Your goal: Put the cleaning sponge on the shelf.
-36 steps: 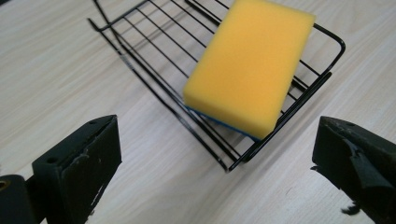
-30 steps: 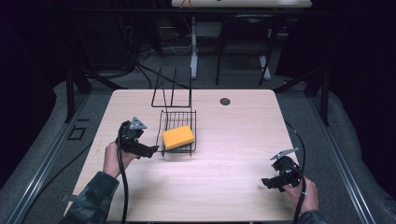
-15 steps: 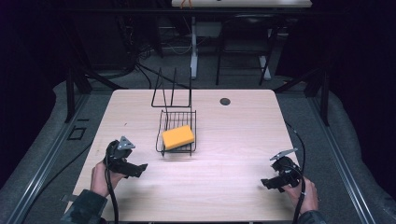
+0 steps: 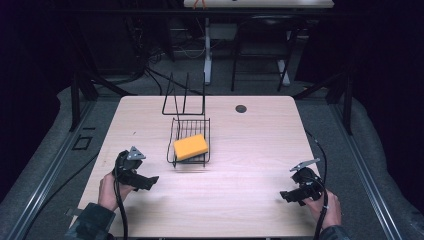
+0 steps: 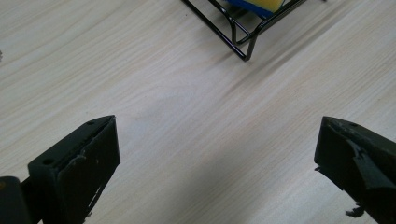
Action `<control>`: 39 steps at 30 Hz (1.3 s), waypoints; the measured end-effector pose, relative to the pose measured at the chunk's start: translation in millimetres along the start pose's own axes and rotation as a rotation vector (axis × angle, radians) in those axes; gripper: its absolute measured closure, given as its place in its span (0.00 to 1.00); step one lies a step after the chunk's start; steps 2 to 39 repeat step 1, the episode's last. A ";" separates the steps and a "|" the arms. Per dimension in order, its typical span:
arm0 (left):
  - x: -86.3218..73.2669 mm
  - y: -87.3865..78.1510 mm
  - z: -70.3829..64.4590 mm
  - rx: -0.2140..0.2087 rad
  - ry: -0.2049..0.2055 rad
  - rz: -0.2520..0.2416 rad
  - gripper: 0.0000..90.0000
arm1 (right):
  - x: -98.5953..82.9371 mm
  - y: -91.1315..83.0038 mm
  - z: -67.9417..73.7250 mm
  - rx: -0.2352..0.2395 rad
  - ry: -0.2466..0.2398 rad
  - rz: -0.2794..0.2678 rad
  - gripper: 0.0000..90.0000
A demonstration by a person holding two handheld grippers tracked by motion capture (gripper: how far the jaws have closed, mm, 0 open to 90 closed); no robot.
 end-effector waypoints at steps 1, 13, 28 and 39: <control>0.1 -0.4 0.0 0.001 0.001 -0.001 0.00 | 0.2 -0.1 0.4 0.002 0.003 -0.002 0.16; 0.1 -0.4 0.0 0.001 0.001 -0.001 0.00 | 0.2 -0.1 0.4 0.002 0.003 -0.002 0.16; 0.1 -0.4 0.0 0.001 0.001 -0.001 0.00 | 0.2 -0.1 0.4 0.002 0.003 -0.002 0.16; 0.1 -0.4 0.0 0.001 0.001 -0.001 0.00 | 0.2 -0.1 0.4 0.002 0.003 -0.002 0.16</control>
Point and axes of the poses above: each handheld gripper's, and its own axes: y roughly forward along the jaws, x roughly out of its top, z roughly to its left, the point moved 1 cm from there along y, roughly forward along the jaws, and after that the axes turned 5 degrees about z, right-handed, at the moved point
